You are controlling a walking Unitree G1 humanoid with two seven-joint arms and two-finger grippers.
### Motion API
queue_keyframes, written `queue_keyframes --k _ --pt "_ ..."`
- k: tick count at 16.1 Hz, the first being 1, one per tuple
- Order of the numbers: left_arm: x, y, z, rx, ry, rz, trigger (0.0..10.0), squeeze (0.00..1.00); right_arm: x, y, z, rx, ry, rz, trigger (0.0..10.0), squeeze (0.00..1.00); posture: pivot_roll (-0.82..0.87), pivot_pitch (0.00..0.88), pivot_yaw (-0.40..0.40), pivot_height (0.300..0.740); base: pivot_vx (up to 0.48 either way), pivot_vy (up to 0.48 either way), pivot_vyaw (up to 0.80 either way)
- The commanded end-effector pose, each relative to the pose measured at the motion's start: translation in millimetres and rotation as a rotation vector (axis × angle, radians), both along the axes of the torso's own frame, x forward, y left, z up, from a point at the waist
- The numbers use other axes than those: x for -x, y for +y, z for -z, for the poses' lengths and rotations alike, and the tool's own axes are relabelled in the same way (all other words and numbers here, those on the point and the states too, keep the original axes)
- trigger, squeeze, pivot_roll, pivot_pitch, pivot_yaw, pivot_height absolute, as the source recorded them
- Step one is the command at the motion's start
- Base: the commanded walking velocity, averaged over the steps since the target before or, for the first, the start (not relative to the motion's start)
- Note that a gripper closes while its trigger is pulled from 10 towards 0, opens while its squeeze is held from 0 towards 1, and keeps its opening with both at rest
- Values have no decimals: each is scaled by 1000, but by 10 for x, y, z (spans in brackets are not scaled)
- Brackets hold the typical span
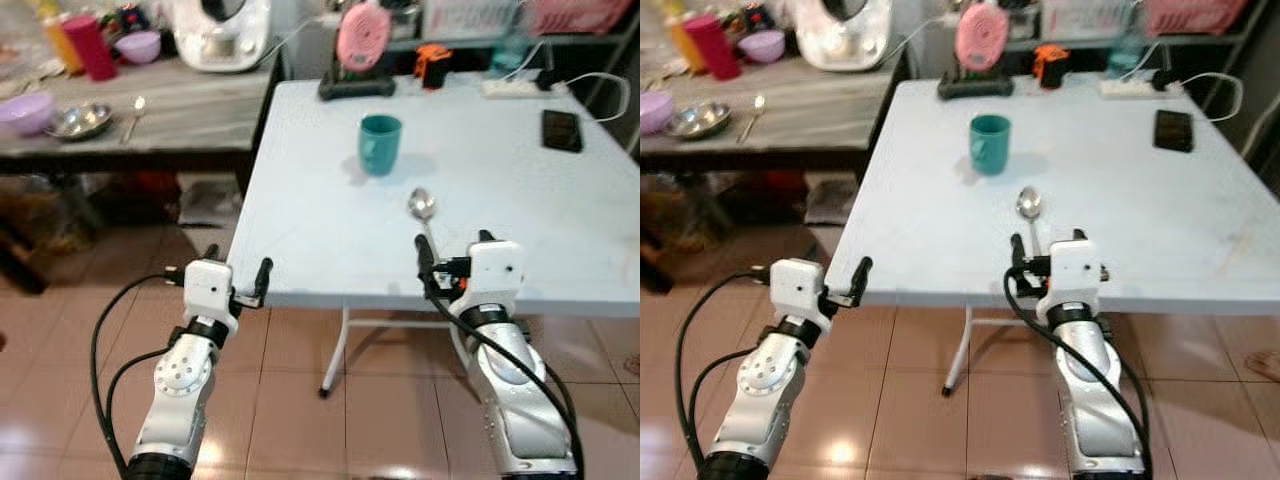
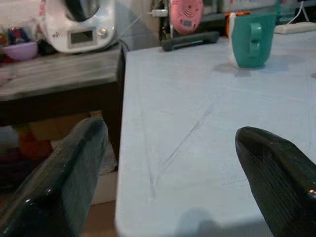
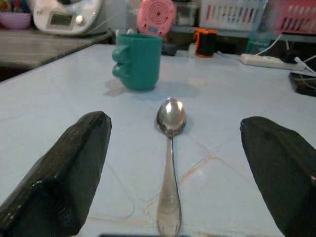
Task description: Setting the table
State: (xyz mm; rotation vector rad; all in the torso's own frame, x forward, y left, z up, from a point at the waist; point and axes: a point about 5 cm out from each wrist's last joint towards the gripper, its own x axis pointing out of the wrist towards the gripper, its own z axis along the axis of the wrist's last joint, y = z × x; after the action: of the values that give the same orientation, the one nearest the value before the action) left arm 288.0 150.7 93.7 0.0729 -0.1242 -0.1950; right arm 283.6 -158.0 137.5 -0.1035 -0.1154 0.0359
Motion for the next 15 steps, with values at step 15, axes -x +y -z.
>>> queue_keyframes --k 15 --pt "121 45 -75 -32 -13 32 10000 0 -2 5 58 -6 5 -2 10000 0 -212 115 55 740 0 -19 -96"
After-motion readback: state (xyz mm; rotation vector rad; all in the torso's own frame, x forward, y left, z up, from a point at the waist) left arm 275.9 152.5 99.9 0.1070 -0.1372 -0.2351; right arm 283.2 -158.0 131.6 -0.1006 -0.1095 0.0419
